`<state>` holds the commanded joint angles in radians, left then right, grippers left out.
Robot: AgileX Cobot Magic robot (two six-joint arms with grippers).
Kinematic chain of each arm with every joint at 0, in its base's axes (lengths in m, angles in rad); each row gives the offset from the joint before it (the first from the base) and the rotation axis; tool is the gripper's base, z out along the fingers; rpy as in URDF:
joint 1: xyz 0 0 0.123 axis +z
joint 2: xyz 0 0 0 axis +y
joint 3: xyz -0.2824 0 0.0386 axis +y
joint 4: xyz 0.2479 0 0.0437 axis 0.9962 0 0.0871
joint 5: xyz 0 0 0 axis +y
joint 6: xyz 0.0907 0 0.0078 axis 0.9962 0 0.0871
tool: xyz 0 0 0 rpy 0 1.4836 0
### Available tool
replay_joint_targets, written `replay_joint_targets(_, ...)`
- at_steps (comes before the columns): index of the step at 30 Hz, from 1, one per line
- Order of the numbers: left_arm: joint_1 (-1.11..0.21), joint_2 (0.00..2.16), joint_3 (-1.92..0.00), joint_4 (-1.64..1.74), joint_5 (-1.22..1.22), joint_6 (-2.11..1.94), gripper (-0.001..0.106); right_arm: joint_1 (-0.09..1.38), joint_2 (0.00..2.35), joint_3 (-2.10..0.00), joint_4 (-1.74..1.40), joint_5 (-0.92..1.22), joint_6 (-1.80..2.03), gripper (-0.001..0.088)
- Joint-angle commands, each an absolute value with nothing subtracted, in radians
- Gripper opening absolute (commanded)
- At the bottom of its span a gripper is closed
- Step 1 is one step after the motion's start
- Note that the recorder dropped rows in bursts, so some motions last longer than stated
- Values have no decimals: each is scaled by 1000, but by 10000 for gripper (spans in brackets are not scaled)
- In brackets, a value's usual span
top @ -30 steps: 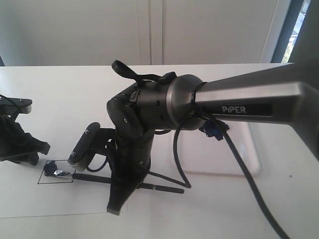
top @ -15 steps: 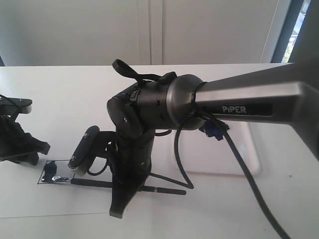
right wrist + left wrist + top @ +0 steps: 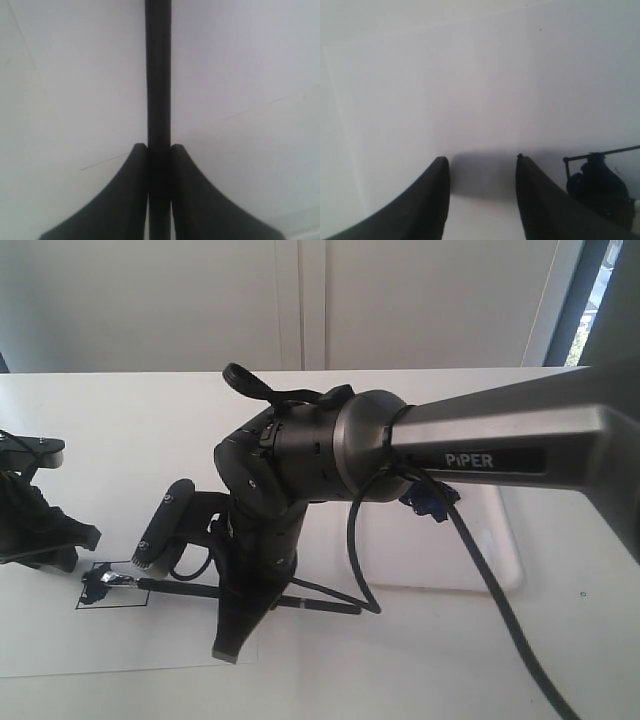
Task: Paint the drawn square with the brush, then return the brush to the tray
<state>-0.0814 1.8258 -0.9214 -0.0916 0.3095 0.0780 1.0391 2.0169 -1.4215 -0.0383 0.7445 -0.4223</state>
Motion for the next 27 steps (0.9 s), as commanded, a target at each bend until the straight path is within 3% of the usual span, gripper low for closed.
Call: replay_joint_targets(27, -81, 1826, -921, -92, 310, 78, 483, 1039, 2017, -1422, -50, 806, -447, 0)
